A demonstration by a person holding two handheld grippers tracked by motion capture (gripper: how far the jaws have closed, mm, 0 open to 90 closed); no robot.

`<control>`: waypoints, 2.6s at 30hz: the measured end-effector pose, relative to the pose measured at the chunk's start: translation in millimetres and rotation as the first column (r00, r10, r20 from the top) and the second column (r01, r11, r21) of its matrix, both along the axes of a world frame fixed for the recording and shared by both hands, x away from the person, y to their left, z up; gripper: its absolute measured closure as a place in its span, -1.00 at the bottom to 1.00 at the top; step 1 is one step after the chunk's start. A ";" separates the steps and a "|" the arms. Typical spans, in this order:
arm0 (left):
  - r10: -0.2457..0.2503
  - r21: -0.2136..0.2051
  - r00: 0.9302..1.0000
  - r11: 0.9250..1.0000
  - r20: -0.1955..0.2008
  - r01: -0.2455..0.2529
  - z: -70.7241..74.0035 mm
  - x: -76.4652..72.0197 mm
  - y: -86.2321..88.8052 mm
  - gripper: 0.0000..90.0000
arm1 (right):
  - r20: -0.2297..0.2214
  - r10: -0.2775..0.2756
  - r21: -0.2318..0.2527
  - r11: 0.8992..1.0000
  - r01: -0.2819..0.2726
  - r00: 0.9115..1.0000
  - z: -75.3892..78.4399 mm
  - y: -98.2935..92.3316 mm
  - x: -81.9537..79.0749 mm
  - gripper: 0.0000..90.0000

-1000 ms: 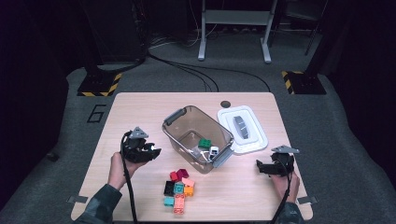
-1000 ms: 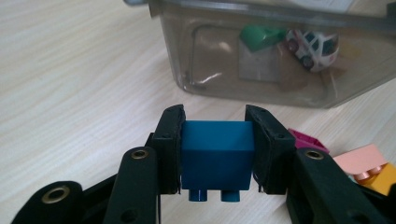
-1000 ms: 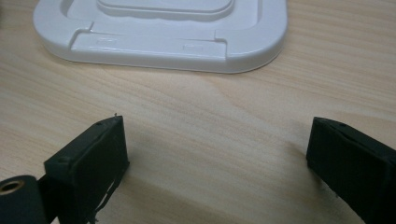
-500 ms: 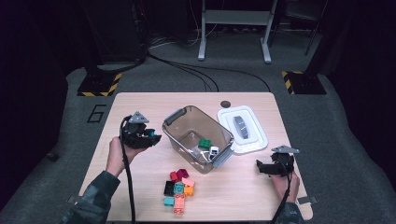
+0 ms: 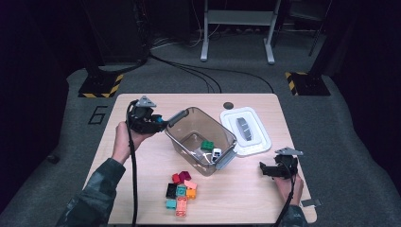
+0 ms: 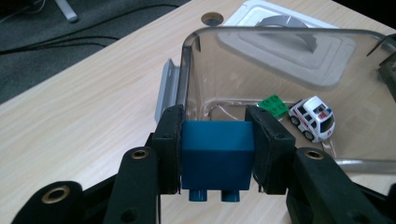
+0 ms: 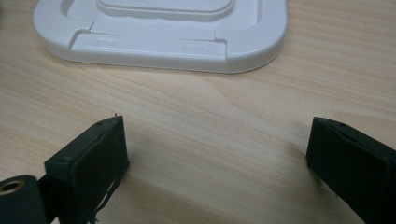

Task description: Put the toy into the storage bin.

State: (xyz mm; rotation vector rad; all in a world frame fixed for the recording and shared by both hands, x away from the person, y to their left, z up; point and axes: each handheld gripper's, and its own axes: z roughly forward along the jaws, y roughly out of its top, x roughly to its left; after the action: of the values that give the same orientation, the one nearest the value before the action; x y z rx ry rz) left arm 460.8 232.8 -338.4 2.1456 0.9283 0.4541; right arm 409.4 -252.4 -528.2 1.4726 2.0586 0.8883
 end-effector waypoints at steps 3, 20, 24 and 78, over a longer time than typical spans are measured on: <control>-0.003 -0.001 1.000 1.000 0.005 0.003 0.2 6.2 -8.7 0.31 | 0.000 0.000 0.000 1.000 0.000 1.000 0.0 0.0 0.0 -0.90; -0.073 0.059 0.996 0.995 -0.060 0.077 -21.3 27.7 -41.1 0.31 | 0.001 0.000 0.000 1.000 0.000 1.000 0.0 0.0 0.0 -0.90; -0.075 0.072 0.994 0.994 -0.080 0.081 -31.5 30.1 -44.5 0.31 | 0.001 0.000 0.000 1.000 0.000 1.000 0.0 0.0 0.0 -0.90; -0.039 0.005 0.995 0.999 -0.089 0.039 -84.6 -57.5 13.3 -0.66 | 0.001 0.001 0.001 1.000 -0.001 1.000 0.1 -0.3 -0.1 -0.89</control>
State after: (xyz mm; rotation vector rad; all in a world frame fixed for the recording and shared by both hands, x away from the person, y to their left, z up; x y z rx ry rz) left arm 403.3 246.1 -423.0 2.2011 0.9332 0.3448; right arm 409.4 -252.7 -528.1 1.4715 2.0581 0.8907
